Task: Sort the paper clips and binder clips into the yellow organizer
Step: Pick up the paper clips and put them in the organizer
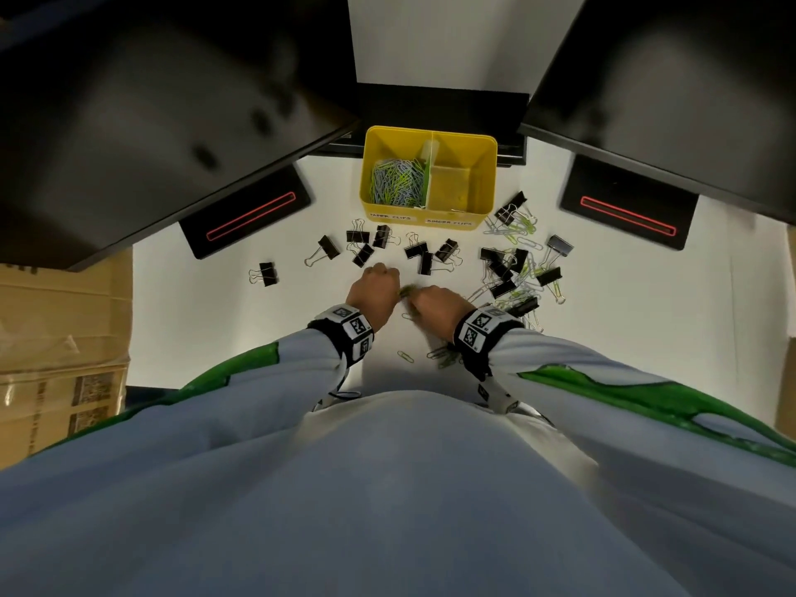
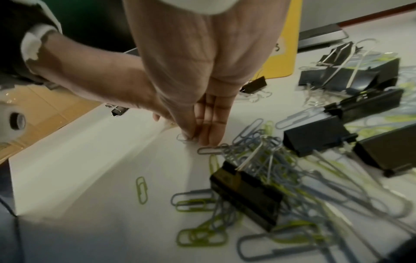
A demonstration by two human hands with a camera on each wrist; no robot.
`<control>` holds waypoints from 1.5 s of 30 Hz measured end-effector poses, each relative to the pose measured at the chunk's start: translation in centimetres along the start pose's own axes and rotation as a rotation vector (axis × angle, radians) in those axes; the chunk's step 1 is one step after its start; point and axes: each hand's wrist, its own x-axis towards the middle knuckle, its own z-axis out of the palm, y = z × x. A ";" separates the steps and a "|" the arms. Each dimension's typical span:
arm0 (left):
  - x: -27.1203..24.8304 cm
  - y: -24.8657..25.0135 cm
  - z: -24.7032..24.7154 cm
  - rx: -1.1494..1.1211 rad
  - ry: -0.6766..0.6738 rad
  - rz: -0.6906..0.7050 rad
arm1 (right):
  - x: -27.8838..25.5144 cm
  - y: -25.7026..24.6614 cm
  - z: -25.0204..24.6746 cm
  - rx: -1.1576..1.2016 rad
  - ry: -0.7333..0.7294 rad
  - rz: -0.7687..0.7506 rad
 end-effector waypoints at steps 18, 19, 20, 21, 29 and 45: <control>-1.3 -1.7 -5.7 -0.430 0.184 0.051 | -1.2 0.7 -6.4 0.354 0.225 0.081; -1.1 -1.5 -7.2 -0.485 0.248 0.048 | -1.1 0.4 -7.9 0.407 0.298 0.083; -0.6 -1.4 -8.8 -0.525 0.306 0.037 | -0.8 -0.1 -9.4 0.443 0.372 0.081; 0.1 -1.2 -10.4 -0.544 0.353 0.018 | -0.3 -0.5 -10.9 0.462 0.441 0.080; 6.6 -0.1 -15.9 -0.432 0.416 -0.054 | 6.6 -0.9 -18.2 0.283 0.532 0.260; -2.6 -2.1 1.1 0.223 -0.094 0.322 | -6.7 5.0 -1.0 -0.285 -0.130 -0.028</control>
